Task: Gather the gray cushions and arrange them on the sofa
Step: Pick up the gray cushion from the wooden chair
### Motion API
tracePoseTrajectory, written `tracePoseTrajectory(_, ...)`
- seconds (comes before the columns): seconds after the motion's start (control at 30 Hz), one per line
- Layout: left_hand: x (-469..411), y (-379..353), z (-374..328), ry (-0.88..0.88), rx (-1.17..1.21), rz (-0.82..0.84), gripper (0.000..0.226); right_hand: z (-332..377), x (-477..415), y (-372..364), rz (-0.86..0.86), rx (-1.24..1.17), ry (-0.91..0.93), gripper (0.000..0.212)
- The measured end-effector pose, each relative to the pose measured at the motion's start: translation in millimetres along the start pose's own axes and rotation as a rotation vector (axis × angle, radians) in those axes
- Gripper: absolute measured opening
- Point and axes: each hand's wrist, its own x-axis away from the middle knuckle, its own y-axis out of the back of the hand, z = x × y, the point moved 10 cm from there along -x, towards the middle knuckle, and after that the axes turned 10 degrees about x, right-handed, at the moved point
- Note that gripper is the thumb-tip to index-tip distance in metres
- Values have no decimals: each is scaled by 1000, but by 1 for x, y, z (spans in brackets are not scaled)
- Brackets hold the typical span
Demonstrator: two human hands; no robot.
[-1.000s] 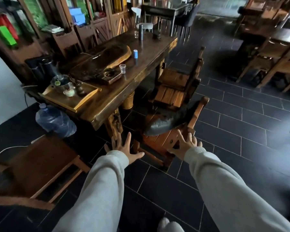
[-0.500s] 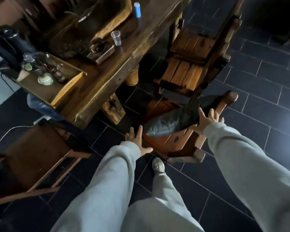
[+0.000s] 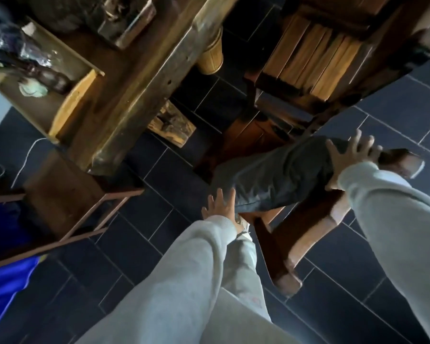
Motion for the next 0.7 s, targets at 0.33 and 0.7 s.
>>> tracePoseTrajectory(0.33, -44, 4, 14, 152, 18, -25, 129, 7, -36, 9, -80, -60, 39, 97)
tracePoseTrajectory(0.7, -65, 23, 10, 98, -21, -102, 102, -2, -46, 9, -188, -294, 55, 90)
